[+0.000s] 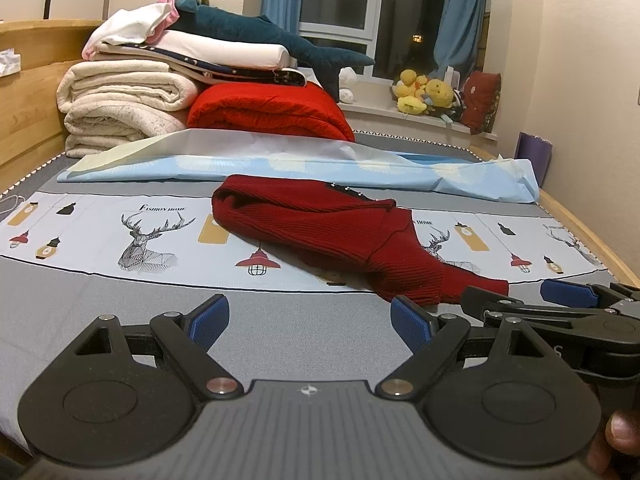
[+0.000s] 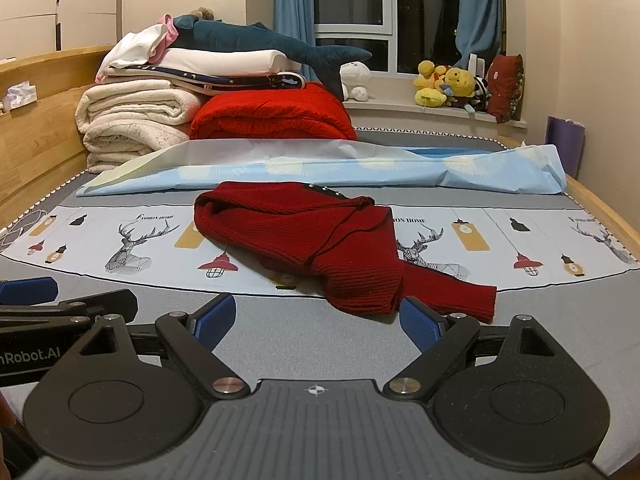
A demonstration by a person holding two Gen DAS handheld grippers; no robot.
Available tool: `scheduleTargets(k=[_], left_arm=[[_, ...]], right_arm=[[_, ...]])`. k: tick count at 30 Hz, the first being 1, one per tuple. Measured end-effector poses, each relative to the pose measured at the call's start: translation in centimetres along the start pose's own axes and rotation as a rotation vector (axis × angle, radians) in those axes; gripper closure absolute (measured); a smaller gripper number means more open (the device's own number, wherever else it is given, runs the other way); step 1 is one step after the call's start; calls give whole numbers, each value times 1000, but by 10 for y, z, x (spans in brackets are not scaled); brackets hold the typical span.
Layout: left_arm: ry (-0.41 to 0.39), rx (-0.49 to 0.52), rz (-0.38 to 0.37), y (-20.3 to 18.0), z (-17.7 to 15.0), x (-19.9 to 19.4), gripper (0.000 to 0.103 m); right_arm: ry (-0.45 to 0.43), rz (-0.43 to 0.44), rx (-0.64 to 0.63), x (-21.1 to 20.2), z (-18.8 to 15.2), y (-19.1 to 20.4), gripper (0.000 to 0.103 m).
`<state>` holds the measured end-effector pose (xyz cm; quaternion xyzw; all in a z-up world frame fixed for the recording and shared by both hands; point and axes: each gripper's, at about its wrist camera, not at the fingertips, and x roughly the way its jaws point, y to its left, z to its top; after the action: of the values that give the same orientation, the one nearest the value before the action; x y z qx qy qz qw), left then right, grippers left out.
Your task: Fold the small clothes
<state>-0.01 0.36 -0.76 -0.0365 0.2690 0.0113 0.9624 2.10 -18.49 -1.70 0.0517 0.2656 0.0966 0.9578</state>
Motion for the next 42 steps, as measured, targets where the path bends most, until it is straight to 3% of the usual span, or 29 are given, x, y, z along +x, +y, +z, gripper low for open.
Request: scheduleTargets(k=[15, 18, 22, 24, 26, 29, 30, 32, 37, 40, 42], left_arm=[[-18, 10, 34, 1, -1, 3, 12], [-31, 50, 66, 0, 1, 4, 20], [27, 25, 54, 0, 2, 12, 36], [35, 19, 45, -1, 2, 17, 46], [25, 13, 17, -2, 4, 21, 59], [44, 51, -4, -6, 13, 33, 67], [50, 43, -22, -6, 19, 39, 68], [67, 61, -26, -9, 31, 59, 69], [113, 68, -42, -26, 59, 142, 69], [192, -33, -64, -27, 65, 210, 67], [269, -150, -85, -20, 64, 254, 57]], right_arm=[[-22, 8, 47, -4, 9, -11, 19], [-51, 21, 85, -8, 38, -31, 22], [-128, 17, 90, 1, 82, -57, 24], [-169, -5, 98, 14, 94, -73, 31], [-169, -31, 129, 33, 93, -89, 52], [-161, -35, 221, 52, 70, -112, 64], [-118, -53, 253, 58, 67, -117, 67], [-124, -10, 292, 61, 68, -121, 69], [-148, 5, 179, 68, 79, -116, 69], [-114, 7, 208, 73, 81, -123, 67], [-87, 5, 235, 77, 81, -131, 67]])
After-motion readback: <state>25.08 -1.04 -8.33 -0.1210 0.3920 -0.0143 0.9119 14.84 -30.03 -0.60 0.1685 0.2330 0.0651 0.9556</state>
